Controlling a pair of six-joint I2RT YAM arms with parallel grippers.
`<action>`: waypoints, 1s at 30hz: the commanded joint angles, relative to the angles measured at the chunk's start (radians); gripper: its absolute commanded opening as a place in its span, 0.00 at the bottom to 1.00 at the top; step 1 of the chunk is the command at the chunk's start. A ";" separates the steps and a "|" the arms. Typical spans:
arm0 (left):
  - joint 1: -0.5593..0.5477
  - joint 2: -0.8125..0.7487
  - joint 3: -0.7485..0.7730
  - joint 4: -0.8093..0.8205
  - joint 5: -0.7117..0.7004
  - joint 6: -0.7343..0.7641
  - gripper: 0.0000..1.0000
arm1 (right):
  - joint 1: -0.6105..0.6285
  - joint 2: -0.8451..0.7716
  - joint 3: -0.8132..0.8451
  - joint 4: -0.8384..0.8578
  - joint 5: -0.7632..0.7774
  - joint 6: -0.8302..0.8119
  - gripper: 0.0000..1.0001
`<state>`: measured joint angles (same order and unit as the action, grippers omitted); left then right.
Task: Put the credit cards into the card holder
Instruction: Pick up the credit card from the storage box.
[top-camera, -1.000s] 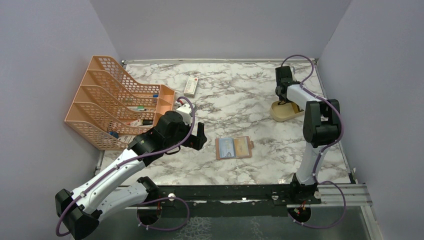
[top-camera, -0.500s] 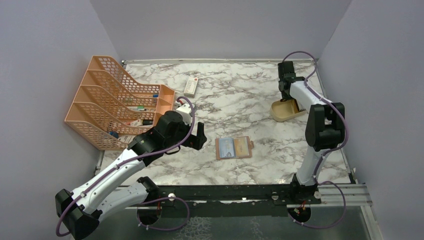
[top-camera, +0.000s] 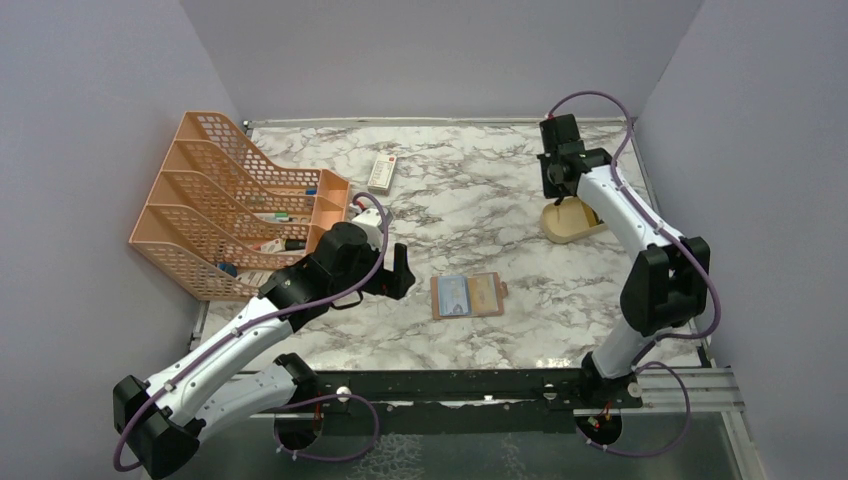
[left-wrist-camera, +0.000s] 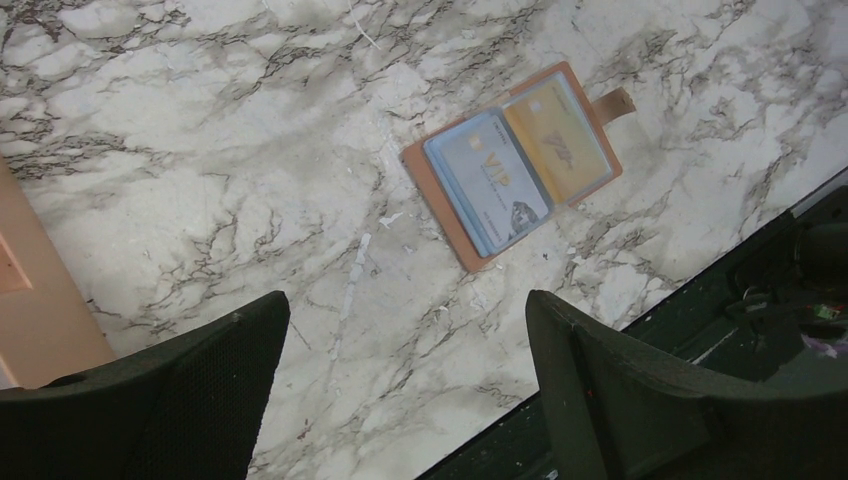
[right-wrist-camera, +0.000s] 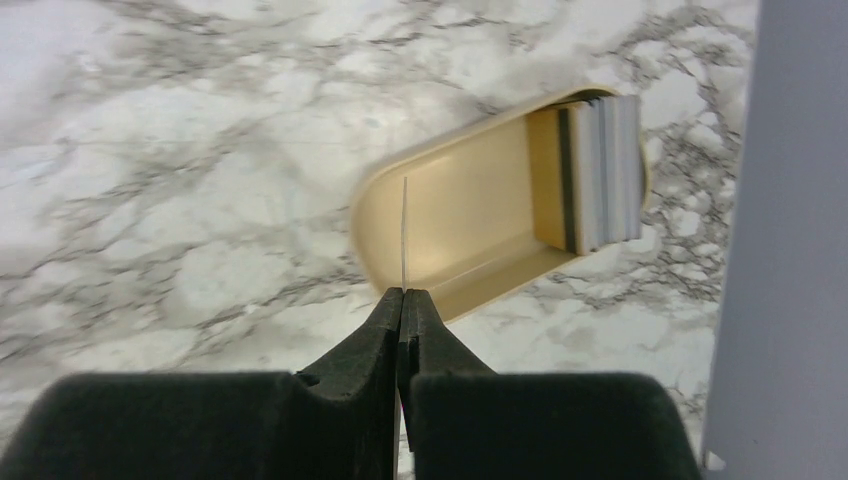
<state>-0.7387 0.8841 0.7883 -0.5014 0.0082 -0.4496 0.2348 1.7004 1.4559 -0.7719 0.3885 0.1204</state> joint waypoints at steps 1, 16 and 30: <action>0.007 -0.004 -0.022 0.050 0.072 -0.093 0.89 | 0.049 -0.085 0.043 -0.031 -0.113 0.050 0.01; 0.006 0.016 -0.052 0.211 0.179 -0.287 0.80 | 0.056 -0.452 -0.374 0.409 -0.925 0.295 0.01; 0.006 0.035 -0.207 0.704 0.320 -0.585 0.60 | 0.062 -0.627 -0.755 0.898 -1.285 0.717 0.01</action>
<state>-0.7383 0.9176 0.6250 -0.0490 0.2447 -0.8963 0.2935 1.1217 0.7128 -0.0502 -0.7803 0.7147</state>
